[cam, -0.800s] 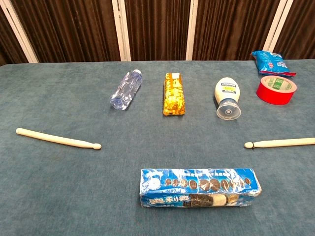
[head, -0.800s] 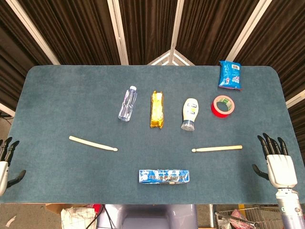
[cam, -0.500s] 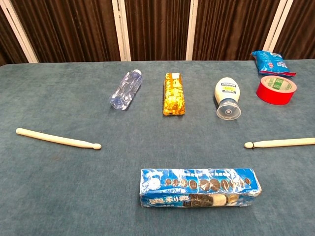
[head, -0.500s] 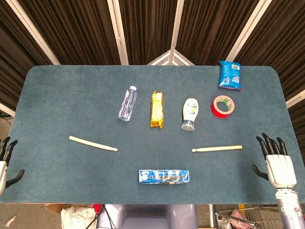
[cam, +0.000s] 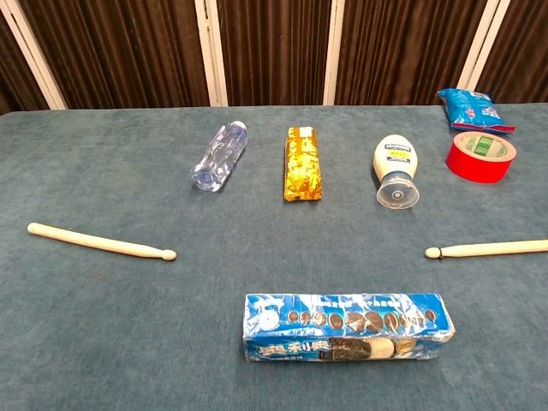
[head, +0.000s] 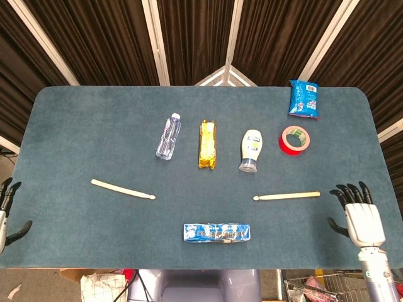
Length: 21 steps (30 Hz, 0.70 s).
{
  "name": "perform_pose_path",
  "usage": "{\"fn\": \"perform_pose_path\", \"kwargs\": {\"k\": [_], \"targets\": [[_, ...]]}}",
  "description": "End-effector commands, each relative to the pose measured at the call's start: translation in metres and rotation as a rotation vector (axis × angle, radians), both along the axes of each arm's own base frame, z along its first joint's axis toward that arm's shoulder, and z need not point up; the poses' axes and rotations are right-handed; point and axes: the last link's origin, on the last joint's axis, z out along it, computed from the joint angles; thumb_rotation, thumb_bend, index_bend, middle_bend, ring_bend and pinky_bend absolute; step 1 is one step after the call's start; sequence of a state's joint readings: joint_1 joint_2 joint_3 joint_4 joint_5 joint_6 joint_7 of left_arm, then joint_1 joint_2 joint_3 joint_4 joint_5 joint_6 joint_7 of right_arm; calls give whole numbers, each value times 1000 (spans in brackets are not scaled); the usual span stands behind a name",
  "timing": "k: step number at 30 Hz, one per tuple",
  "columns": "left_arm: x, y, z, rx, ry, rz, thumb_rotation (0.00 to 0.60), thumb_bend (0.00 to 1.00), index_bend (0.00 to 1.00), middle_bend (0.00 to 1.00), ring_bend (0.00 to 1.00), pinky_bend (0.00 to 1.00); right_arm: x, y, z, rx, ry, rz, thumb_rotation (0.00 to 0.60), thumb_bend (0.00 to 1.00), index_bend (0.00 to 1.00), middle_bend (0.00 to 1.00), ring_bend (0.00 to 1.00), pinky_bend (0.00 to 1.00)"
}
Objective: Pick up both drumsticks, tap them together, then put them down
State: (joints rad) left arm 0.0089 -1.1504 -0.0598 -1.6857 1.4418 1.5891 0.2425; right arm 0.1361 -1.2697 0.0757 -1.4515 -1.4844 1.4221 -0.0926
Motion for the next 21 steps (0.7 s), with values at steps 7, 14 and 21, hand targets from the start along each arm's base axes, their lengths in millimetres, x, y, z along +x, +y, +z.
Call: {"fn": "perform_pose_path", "kwargs": {"k": [7,14,21], "targets": [[-2,4,-1,-6,3,14,600,305,124,58,0,0,23,-42,-31,105,60,8,600,251,388,299,187,0],[-3,4,1,6,2,20,600,305,124,58,0,0,31,-65,-63,197,144,-31,600,251,417,316,199,0],[-5,5,4,11,0,27,600,305,124,58,0,0,35,-80,-85,240,206,-65,600,254,417,321,202,0]]}}
